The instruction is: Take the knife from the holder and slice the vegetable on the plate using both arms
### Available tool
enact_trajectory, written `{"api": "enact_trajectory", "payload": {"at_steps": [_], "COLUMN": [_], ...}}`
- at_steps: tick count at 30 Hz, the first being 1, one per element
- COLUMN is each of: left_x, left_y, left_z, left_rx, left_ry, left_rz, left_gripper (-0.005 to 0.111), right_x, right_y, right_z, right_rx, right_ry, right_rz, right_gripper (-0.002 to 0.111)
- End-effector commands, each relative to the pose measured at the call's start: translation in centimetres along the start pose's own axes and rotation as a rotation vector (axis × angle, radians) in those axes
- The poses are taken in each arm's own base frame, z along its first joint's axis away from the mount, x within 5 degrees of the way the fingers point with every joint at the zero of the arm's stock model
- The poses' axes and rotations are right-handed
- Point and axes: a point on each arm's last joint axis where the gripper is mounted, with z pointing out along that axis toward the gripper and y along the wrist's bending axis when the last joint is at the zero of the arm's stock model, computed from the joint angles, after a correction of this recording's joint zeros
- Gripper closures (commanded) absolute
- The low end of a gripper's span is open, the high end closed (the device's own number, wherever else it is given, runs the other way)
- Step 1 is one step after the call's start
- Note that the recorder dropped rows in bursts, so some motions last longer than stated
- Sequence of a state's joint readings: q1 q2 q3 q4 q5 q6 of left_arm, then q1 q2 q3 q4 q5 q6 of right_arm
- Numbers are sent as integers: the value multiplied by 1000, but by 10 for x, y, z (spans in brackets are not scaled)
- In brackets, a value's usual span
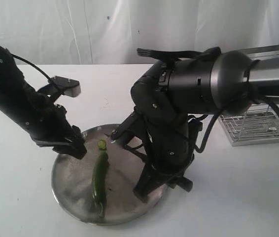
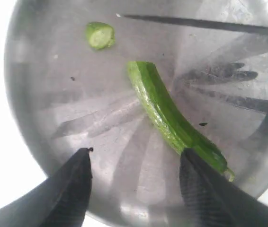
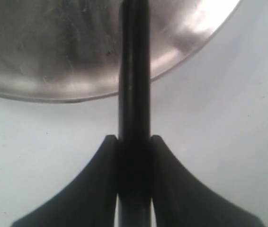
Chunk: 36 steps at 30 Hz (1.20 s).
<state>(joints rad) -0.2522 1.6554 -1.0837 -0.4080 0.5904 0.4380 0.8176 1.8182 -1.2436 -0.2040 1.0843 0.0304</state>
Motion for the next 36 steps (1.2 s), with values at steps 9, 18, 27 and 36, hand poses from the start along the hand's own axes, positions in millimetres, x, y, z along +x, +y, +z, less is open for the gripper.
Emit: {"api": "enact_trajectory", "payload": {"at_steps": [9,18,27,36], "left_x": [5,0,-2,-3], "left_y": [-2,-4,0,2], "left_z": [-17,-17,-5,1], "left_rx": [14,35,44,46], "left_ry": [-1,-47,-49,-51], "left_rz": [-13,-59,-92,-111], "left_gripper": [48,48,48,48], "right_x": [1,-4,-13,-17], "right_y": [4,10,10,11], "right_z": [-5,1,15,30], "right_rx": [-44,-102,-80,-67], "right_ry": [-8,-29,-68,-40], "right_rz": [-97,-107,-84,-76], "right_gripper": [108,108,108,108]}}
